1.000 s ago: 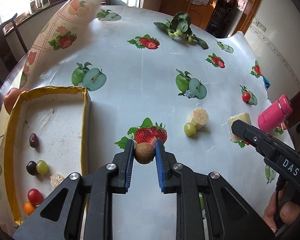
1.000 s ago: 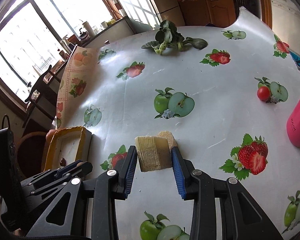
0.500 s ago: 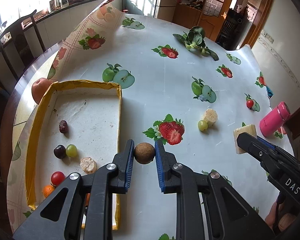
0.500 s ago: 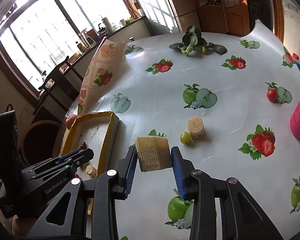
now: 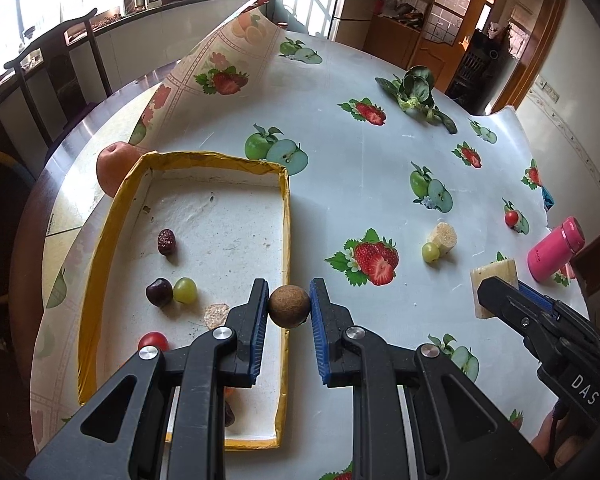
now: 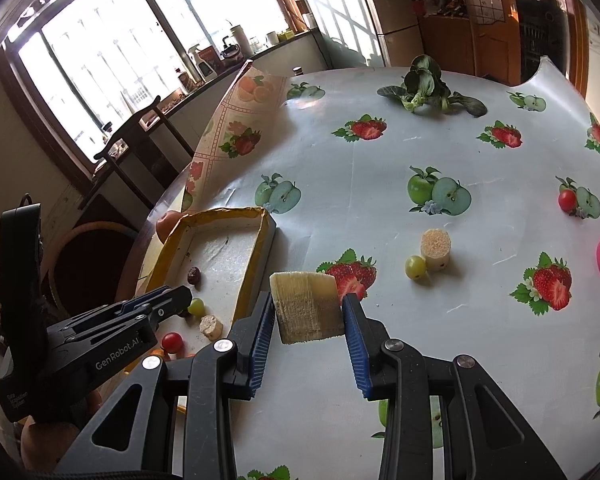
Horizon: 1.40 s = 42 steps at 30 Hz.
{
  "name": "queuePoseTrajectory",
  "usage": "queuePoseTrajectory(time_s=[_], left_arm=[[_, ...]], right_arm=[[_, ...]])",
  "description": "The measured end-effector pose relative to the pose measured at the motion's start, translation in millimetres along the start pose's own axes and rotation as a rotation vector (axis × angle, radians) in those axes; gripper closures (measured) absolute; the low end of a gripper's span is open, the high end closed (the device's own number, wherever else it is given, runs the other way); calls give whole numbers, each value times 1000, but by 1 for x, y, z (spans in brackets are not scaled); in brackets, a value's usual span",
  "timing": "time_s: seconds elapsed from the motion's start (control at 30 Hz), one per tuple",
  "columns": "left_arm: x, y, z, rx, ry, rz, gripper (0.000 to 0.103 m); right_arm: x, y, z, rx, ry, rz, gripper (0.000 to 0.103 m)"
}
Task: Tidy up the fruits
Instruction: 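Carry the brown fruit with the left gripper while the right gripper carries the cake block over the tray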
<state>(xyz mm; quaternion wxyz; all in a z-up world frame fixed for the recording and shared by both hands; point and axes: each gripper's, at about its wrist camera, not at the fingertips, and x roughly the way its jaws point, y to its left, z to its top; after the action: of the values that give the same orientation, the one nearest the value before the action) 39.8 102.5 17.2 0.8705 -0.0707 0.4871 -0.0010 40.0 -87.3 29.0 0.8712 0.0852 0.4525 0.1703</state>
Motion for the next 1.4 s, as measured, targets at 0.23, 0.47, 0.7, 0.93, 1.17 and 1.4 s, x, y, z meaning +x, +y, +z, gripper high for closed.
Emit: queuePoseTrajectory(time_s=[0.23, 0.47, 0.7, 0.93, 1.17, 1.4], left_arm=[[1, 14, 1, -15, 4, -1, 85], [5, 26, 2, -22, 11, 2, 85], [9, 41, 4, -33, 18, 9, 85], [20, 62, 7, -54, 35, 19, 85], [31, 82, 17, -73, 45, 28, 85], [42, 107, 41, -98, 37, 53, 85]], right_arm=[[6, 13, 0, -13, 7, 1, 68], [15, 22, -1, -21, 19, 3, 68], [28, 37, 0, -37, 33, 13, 68], [48, 57, 5, -59, 52, 27, 68], [70, 80, 14, -87, 72, 42, 68], [98, 99, 32, -113, 87, 52, 68]])
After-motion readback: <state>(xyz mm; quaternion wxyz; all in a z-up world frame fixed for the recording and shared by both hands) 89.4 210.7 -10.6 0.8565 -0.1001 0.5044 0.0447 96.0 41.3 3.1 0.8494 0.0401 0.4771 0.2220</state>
